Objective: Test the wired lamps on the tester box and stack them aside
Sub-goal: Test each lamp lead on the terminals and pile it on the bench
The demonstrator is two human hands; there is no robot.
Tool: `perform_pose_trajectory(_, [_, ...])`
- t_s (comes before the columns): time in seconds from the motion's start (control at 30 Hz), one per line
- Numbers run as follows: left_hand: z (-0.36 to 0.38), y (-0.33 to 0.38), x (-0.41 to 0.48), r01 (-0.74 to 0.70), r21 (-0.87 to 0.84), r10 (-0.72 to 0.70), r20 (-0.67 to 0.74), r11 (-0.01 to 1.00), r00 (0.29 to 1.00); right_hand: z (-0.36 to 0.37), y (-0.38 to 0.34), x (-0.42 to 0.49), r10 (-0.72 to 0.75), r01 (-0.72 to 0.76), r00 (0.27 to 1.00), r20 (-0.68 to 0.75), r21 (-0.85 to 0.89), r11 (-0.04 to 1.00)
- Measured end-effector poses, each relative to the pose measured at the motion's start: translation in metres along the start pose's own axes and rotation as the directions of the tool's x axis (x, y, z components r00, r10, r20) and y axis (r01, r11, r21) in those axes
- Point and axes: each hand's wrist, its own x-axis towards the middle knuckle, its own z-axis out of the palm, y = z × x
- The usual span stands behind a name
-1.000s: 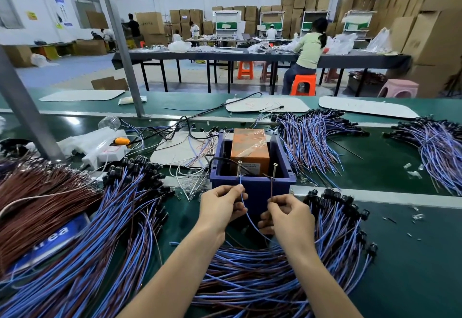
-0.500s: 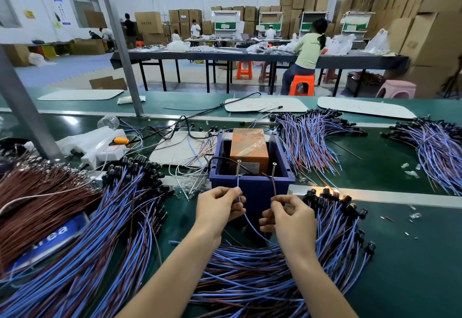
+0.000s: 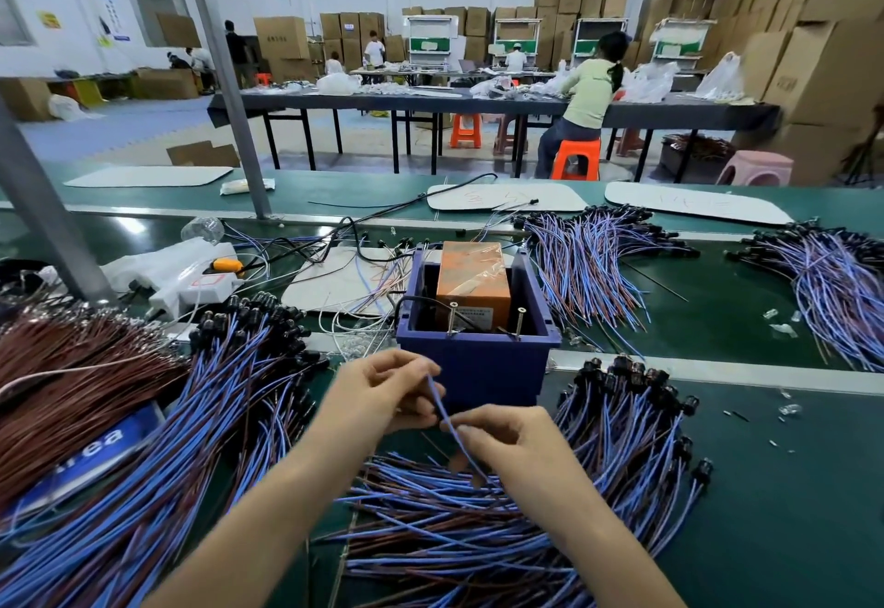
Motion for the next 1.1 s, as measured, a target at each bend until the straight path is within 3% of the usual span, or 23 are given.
perform_pose_trajectory(0.07, [-0.033, 0.0, 0.004, -0.096, 0.318, 0.132, -0.095, 0.943, 0.987, -0.002, -0.002, -0.005, 0.045, -0.025, 0.99, 0.132, -0.151, 0.988])
perform_pose_trajectory(0.1, [-0.052, 0.0, 0.007, -0.101, 0.588, 0.208, -0.116, 0.802, 0.971, -0.001, -0.002, -0.007, 0.067, -0.024, 0.981, 0.184, -0.226, 0.974])
perform_pose_trajectory(0.13, [-0.072, -0.003, 0.009, -0.053, 0.835, 0.235, -0.093, 0.548, 0.968, 0.0, -0.002, -0.008, 0.078, -0.014, 0.974, 0.211, -0.286, 0.958])
perform_pose_trajectory(0.17, [-0.088, -0.007, 0.01, 0.033, 0.966, 0.188, -0.083, 0.254, 0.979, 0.002, -0.003, -0.01, 0.078, -0.004, 0.973, 0.218, -0.319, 0.948])
perform_pose_trajectory(0.2, [-0.099, -0.013, 0.009, 0.109, 0.994, 0.108, -0.109, 0.006, 0.988, 0.004, -0.003, -0.011, 0.074, 0.003, 0.973, 0.218, -0.332, 0.943])
perform_pose_trajectory(0.23, [-0.11, -0.018, 0.005, 0.156, 0.976, 0.03, -0.153, -0.151, 0.988, 0.008, -0.004, -0.01, 0.069, 0.008, 0.973, 0.221, -0.328, 0.945])
perform_pose_trajectory(0.27, [-0.114, -0.024, 0.002, 0.172, 0.963, -0.015, -0.179, -0.209, 0.984, 0.01, -0.004, -0.009, 0.064, 0.009, 0.974, 0.216, -0.321, 0.947])
perform_pose_trajectory(0.33, [-0.113, -0.031, 0.001, 0.154, 0.973, 0.008, -0.155, -0.175, 0.988, 0.012, -0.006, -0.008, 0.042, 0.021, 0.981, 0.192, -0.314, 0.949])
perform_pose_trajectory(0.47, [-0.113, -0.03, -0.001, 0.151, 0.988, 0.166, -0.152, 0.019, 0.974, 0.017, -0.006, -0.005, 0.036, 0.033, 0.976, 0.213, -0.311, 0.95])
perform_pose_trajectory(0.63, [-0.104, -0.021, -0.011, 0.089, 0.978, 0.323, -0.148, 0.191, 0.935, 0.015, 0.0, -0.006, 0.063, -0.004, 0.976, 0.211, -0.269, 0.963])
perform_pose_trajectory(0.83, [-0.083, 0.001, -0.022, -0.131, 0.888, 0.46, -0.098, 0.44, 0.882, 0.02, 0.002, -0.001, 0.075, -0.07, 0.984, 0.16, -0.037, 0.997])
perform_pose_trajectory(1.0, [-0.053, -0.001, -0.04, -0.277, 0.715, 0.394, 0.002, 0.642, 0.919, 0.037, -0.003, 0.009, 0.176, -0.23, 0.97, 0.167, 0.404, 0.885])
perform_pose_trajectory(1.1, [-0.043, -0.011, -0.045, -0.248, 0.644, 0.296, 0.036, 0.724, 0.955, 0.048, 0.0, 0.017, 0.247, -0.291, 0.956, 0.157, 0.427, 0.856])
